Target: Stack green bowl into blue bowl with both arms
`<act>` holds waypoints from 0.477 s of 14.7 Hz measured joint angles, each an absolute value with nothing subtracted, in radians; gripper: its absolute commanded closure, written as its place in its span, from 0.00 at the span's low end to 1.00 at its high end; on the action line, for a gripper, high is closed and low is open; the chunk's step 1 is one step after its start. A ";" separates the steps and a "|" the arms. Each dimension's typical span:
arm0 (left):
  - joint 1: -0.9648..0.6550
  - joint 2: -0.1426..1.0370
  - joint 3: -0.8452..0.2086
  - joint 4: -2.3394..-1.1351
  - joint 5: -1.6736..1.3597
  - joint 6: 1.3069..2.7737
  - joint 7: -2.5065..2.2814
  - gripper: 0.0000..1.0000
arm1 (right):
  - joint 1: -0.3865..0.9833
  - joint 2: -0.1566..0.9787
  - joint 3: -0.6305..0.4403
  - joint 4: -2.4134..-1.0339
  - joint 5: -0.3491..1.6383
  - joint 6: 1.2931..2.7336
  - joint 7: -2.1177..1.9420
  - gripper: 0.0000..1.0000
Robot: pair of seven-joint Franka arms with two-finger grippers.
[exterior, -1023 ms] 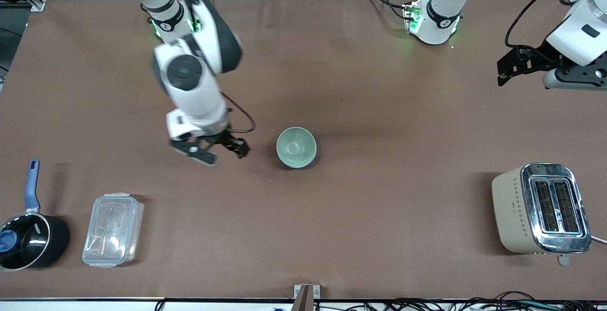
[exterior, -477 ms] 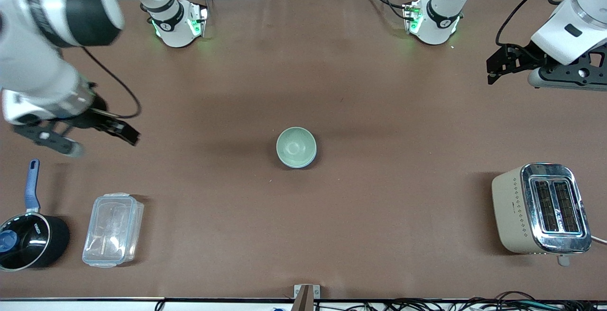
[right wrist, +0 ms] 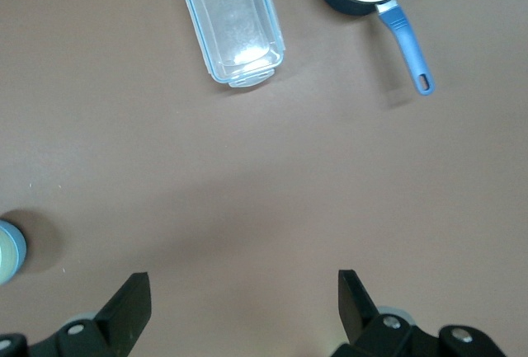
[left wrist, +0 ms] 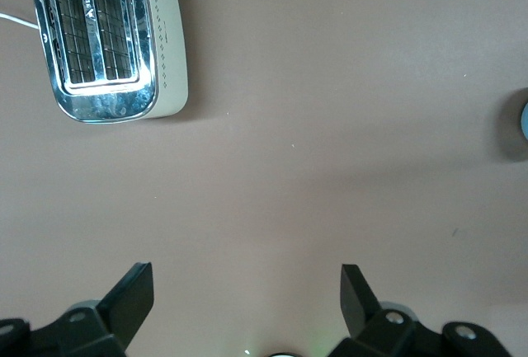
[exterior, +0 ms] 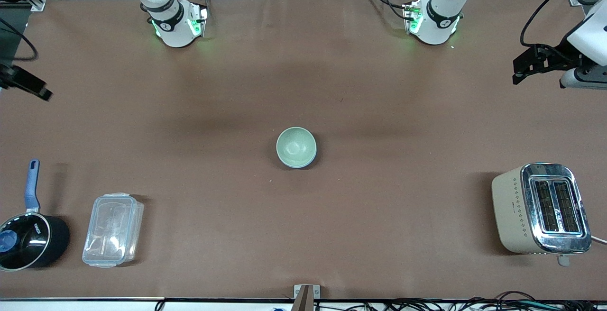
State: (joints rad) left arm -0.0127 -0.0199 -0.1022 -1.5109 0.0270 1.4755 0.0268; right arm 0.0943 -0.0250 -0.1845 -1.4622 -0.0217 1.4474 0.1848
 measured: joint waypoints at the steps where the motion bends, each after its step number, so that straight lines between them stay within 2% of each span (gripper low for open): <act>1: -0.016 -0.020 -0.104 -1.511 0.027 1.475 0.026 0.00 | 0.077 -0.039 -0.179 -1.462 -0.021 1.439 0.161 0.00; 5: -0.026 -0.016 -0.108 -1.509 0.027 1.476 0.025 0.00 | 0.055 -0.039 -0.157 -1.466 -0.021 1.443 0.147 0.00; 7: -0.026 -0.014 -0.108 -1.508 0.027 1.476 0.025 0.00 | 0.010 -0.036 -0.108 -1.467 -0.021 1.444 0.144 0.00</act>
State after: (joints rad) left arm -0.0255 -0.0143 -0.1081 -1.5082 0.0270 1.4756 0.0247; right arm 0.0102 -0.0357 -0.1076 -1.4667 -0.0211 1.4441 0.1437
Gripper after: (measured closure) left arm 0.000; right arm 0.000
